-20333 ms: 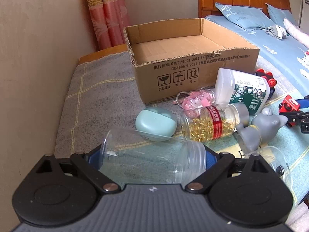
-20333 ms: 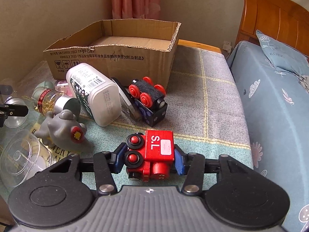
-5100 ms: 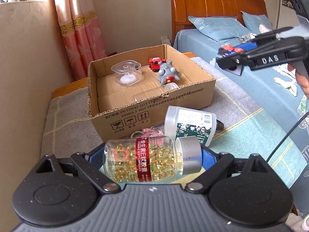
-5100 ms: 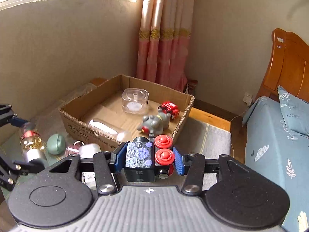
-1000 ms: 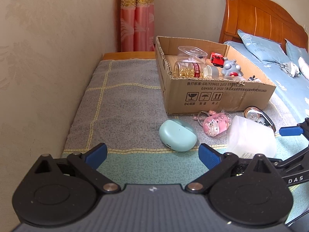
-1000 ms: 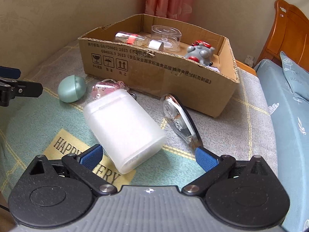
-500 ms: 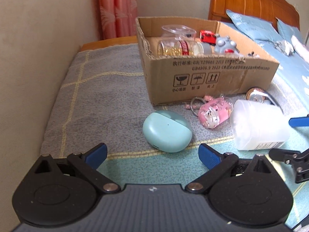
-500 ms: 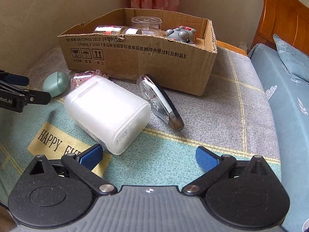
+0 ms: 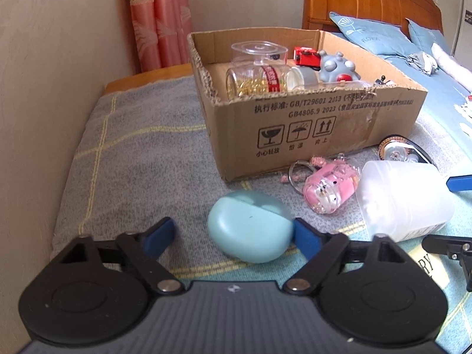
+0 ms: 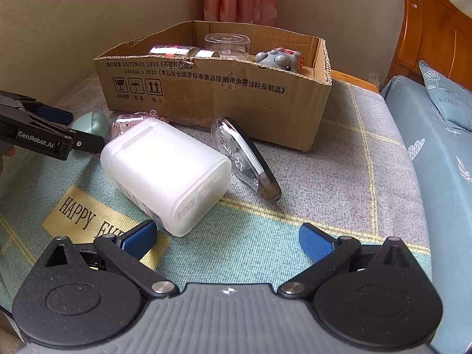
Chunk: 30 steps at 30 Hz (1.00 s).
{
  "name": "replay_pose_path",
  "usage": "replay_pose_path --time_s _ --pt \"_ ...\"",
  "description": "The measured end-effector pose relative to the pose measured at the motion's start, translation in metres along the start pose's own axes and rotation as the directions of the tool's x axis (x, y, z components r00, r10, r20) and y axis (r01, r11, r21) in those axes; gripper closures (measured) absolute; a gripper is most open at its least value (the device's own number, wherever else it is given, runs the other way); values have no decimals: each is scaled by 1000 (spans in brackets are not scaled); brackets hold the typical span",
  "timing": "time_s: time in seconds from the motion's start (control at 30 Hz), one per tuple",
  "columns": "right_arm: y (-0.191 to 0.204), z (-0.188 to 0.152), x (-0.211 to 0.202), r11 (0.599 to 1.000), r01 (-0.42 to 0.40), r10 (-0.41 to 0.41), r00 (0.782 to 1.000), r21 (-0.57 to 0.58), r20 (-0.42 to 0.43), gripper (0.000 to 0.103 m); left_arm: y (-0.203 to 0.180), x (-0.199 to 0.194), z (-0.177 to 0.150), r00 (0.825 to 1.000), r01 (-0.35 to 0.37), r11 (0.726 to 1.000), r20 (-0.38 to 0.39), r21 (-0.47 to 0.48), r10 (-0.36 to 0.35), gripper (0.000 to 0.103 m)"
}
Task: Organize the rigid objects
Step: 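Close the left tool on the mint-green round case, then lift the case with the left tool while the right tool grasps the white plastic bottle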
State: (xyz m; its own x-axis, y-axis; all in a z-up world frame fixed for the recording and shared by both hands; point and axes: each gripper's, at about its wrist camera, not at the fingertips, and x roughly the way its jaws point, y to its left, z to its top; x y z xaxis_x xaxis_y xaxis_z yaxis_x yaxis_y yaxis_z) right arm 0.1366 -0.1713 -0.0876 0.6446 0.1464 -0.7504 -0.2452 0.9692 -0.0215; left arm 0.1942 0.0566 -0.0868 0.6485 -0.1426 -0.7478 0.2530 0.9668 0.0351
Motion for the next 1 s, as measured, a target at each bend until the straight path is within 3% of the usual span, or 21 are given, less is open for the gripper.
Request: replay_pose_path --time_s 0.07,0.27,0.63,0.73,0.9,1.0 --pt "0 0 0 1000 0 0 1000 0 1 0 -1 -1 2 1000 28 1000 3 8 -28 42" --pt "0 0 0 1000 0 0 1000 0 0 0 -6 0 5 999 33 999 2 25 -33 42" --pt "3 0 -2 1000 6 -6 1000 11 -9 0 -3 -30 -26 1000 -7 997 -25 -73 5 43" --pt "13 0 -5 1000 -28 27 999 -14 -29 0 -1 -38 -34 998 -45 995 -38 -89 41 43" --pt "29 8 -9 987 -160 160 987 8 -22 0 3 -44 -39 998 -56 993 -46 -100 51 43" --pt "39 19 -6 987 -162 162 987 0 -8 0 5 -46 -40 998 -47 993 -37 -106 43 39"
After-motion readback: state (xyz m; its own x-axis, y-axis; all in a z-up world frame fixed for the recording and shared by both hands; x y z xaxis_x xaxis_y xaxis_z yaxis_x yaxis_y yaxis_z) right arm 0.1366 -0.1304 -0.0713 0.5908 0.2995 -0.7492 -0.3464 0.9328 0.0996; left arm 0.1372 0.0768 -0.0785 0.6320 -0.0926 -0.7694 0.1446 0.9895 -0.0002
